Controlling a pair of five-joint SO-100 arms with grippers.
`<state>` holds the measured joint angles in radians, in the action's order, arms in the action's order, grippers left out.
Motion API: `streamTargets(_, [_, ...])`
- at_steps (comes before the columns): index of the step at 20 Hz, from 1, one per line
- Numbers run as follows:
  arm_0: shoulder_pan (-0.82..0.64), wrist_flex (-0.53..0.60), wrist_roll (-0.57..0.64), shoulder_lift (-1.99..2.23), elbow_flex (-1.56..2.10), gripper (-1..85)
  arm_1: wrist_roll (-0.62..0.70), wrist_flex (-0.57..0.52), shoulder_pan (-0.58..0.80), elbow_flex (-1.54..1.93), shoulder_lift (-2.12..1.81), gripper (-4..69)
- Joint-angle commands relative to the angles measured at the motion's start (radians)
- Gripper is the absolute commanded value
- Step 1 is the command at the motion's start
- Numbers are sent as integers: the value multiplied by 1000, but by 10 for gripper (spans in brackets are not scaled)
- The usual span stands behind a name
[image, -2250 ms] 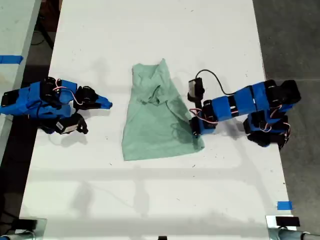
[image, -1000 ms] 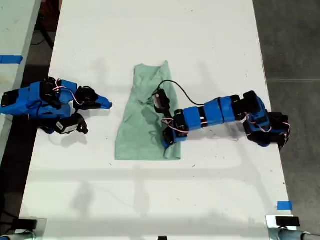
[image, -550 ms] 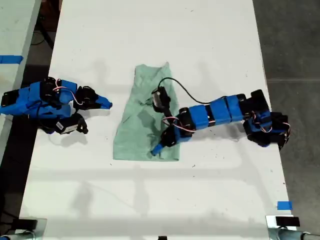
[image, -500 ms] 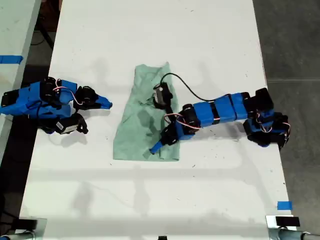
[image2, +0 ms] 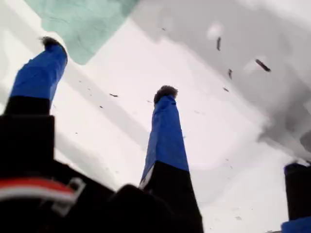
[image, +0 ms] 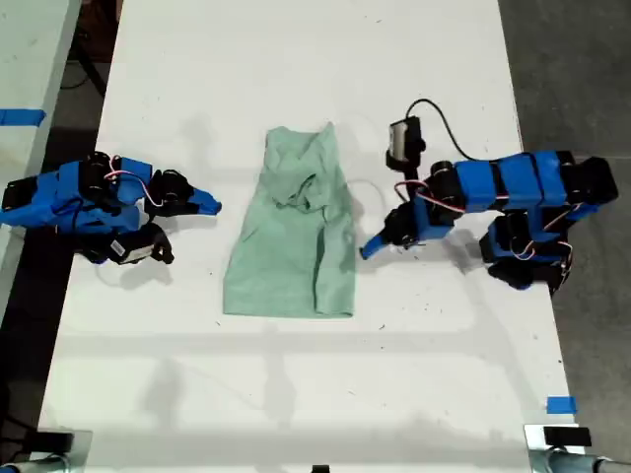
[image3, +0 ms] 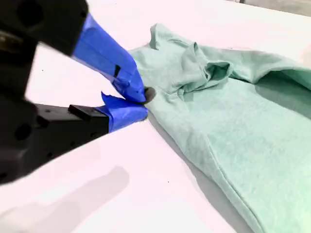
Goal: Fold t shirt
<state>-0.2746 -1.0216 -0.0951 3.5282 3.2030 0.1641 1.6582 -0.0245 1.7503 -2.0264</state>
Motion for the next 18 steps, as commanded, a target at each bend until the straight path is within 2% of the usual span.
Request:
streamTargets(1, [-3,-2,-11,9,18,-1,-29,-48,55,348,-379,332])
streamTargets(5, [-5,-2,-11,9,18,-1,-58,-199,54,839,-839,274])
streamTargets(8, [-6,-2,-15,9,18,-1,-57,-262,29,1017,-983,247])
streamTargets(10, [-8,-2,-15,9,18,-1,-15,-273,51,1115,-1114,215])
streamTargets(12, [-6,-2,-17,9,18,-1,57,-229,89,1233,-1370,190])
streamTargets(13, [-5,0,-17,9,20,-1,118,-242,83,1293,-1482,181])
streamTargets(18, [3,0,-18,9,20,-1,176,-250,124,1322,-1474,154])
